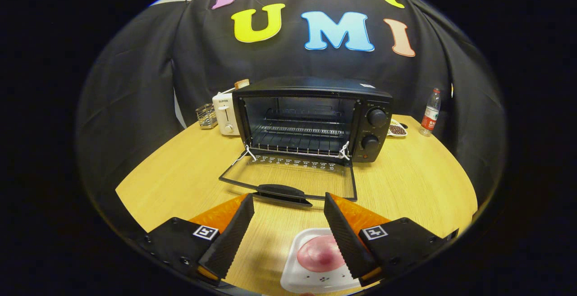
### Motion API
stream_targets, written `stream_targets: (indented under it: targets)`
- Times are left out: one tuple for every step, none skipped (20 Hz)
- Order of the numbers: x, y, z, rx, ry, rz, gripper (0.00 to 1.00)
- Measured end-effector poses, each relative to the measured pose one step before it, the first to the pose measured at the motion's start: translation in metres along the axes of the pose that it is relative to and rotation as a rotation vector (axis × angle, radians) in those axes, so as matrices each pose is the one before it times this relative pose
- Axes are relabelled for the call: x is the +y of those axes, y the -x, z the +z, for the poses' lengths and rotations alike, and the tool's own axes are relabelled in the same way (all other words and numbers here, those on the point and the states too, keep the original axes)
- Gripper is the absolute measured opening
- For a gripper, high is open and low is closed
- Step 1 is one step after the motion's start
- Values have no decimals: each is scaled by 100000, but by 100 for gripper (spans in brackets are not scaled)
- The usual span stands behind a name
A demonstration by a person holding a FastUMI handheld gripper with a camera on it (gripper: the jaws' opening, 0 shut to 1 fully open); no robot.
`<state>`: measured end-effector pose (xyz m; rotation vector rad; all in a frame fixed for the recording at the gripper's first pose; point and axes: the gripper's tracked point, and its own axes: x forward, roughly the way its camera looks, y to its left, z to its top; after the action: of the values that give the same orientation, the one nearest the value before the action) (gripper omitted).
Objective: Open the toaster oven, put the food inside, and close the toaster oven door.
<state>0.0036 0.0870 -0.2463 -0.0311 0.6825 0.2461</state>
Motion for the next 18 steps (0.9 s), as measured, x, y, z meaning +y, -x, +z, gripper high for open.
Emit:
stream_targets:
  targets:
    - [-387,528,41,1922,-649,2107,99]
    - [-537,373,23,1850,-672,1637,100]
    - [-946,525,-86,1802,-339,1073,100]
    - [-1035,453,100,1335,-367,607,100]
    - [-1023,336,-45,1450,-481,705,100]
    - [-1195,378,-51,2003,-682,596,99]
    - [-1052,144,-213,2269,-904,1027,98]
    - [-952,185,-139,2265,-1030,1200,98]
    - [-820,157,-368,2628,-904,864,98]
    - [-919,159,-318,3202,-1644,1556,98]
    - [-581,-60,-410,2661,-1346,1288,98]
    - [-608,-1,-459,3994,-1775,2110,98]
    - [-409,-12,-511,3238,-1594,1674,99]
    - [-407,-139,-454,3845,-1836,1893,99]
    - [-304,-119,-574,3540,-1873,2104,99]
    - [-230,-190,-664,4159,-1898,2364,99]
    - [-217,-146,-595,3298,-1435,1496,99]
    - [-327,-249,-551,3195,-1064,841,99]
